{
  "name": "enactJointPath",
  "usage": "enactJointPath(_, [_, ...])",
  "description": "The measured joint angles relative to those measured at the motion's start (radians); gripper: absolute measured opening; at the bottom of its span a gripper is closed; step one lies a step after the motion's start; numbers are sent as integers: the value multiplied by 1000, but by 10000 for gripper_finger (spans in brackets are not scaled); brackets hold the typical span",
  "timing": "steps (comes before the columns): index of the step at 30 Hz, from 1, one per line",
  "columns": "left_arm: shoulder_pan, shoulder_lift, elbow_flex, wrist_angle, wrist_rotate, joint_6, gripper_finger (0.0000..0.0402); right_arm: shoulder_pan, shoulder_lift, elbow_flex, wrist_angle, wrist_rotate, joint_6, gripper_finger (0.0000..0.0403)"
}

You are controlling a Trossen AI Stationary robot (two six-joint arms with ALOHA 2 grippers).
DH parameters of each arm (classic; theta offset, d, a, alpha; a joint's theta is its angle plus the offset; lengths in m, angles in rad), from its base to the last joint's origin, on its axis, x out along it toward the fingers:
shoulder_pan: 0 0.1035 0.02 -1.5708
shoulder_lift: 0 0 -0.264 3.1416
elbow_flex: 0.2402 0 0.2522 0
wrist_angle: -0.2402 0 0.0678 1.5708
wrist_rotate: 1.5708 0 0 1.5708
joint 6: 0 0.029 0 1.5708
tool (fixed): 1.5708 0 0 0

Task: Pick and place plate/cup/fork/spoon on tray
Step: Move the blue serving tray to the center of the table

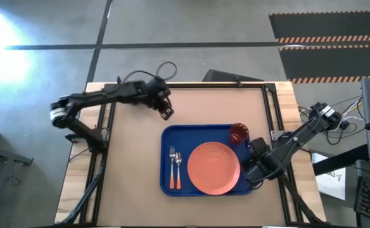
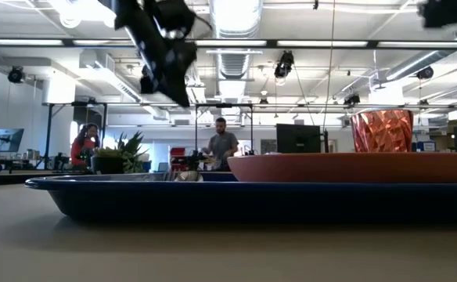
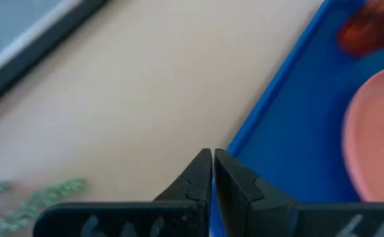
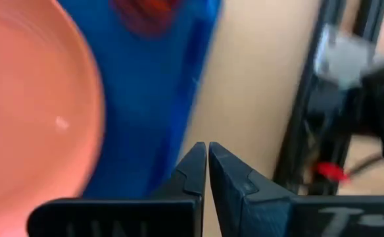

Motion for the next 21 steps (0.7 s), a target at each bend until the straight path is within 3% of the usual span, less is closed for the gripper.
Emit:
enactJointPath(5, [1,-145,-1,-1,-3,3,0,31,-75,-151,195,-87,75,8])
enactJointPath(11, [1,-271,-13,-3,-34,10,0,69,-138,-306,374,-98,176,8])
enactJointPath(21, [2,-374,-117,-10,-61,-9,0,82,-69,-427,597,-115,205,8])
